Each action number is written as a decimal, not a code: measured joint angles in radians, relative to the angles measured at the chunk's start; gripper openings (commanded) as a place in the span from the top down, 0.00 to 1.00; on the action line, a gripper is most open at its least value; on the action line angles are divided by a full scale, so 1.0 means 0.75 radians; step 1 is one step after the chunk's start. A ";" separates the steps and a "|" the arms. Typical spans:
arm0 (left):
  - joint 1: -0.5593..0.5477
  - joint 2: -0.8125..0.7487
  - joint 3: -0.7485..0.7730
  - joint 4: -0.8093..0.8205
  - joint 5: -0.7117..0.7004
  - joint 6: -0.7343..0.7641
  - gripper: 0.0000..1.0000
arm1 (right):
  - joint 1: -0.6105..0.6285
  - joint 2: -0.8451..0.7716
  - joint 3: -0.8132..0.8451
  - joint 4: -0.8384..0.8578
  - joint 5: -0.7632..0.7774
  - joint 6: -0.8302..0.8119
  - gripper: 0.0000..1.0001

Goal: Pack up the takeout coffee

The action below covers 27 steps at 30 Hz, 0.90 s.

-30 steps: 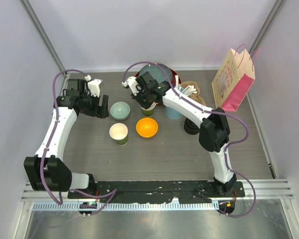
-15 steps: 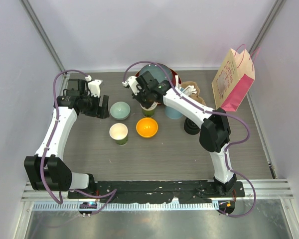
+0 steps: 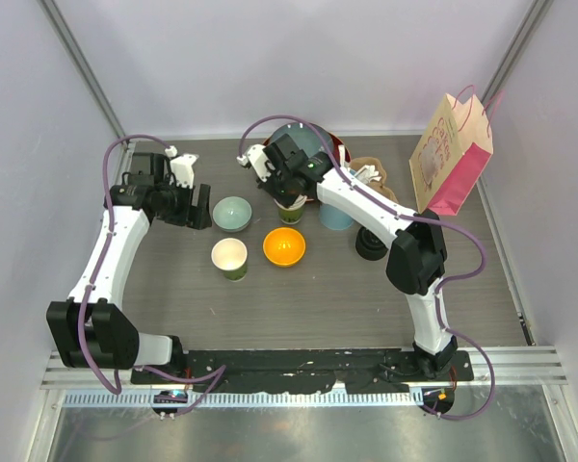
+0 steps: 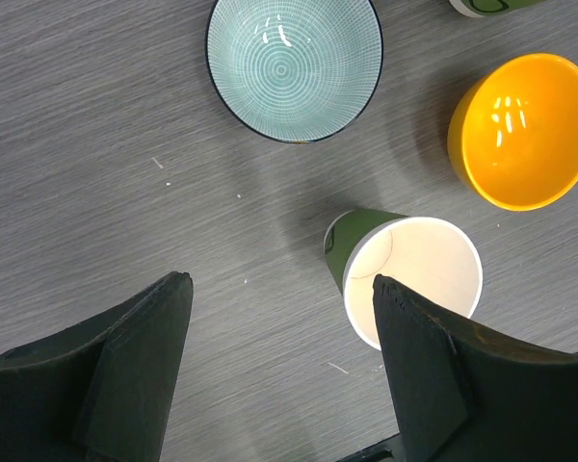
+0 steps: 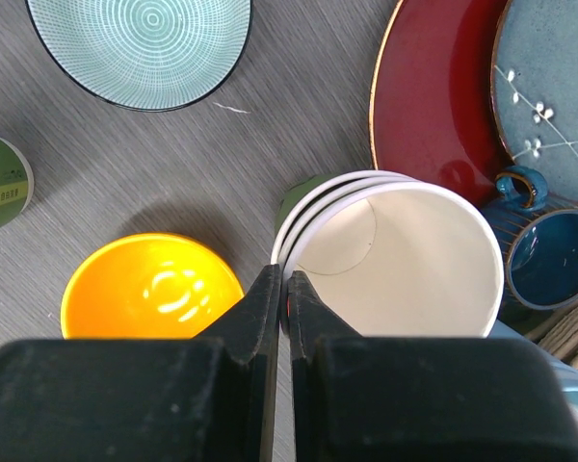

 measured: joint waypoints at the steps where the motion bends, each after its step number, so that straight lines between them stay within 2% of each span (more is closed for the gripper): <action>1: 0.000 0.000 0.000 -0.001 0.000 0.000 0.21 | 0.000 0.000 0.000 -0.003 -0.001 -0.002 0.93; 4: 0.000 0.000 0.000 -0.001 0.000 0.000 0.21 | 0.001 0.000 0.000 -0.006 -0.002 -0.005 0.93; 10: 0.000 0.000 0.000 -0.003 0.001 0.001 0.20 | 0.000 0.000 0.000 -0.010 -0.003 -0.005 0.79; 17: 0.000 0.000 0.000 -0.011 0.001 0.001 0.21 | 0.000 0.000 0.000 -0.009 -0.003 -0.005 0.82; 21: 0.000 0.000 0.000 -0.011 0.001 0.002 0.21 | 0.001 0.000 0.000 -0.009 -0.003 -0.006 0.89; 27: 0.000 0.000 0.000 -0.011 0.001 0.002 0.21 | 0.000 0.000 -0.001 -0.009 -0.002 -0.006 0.83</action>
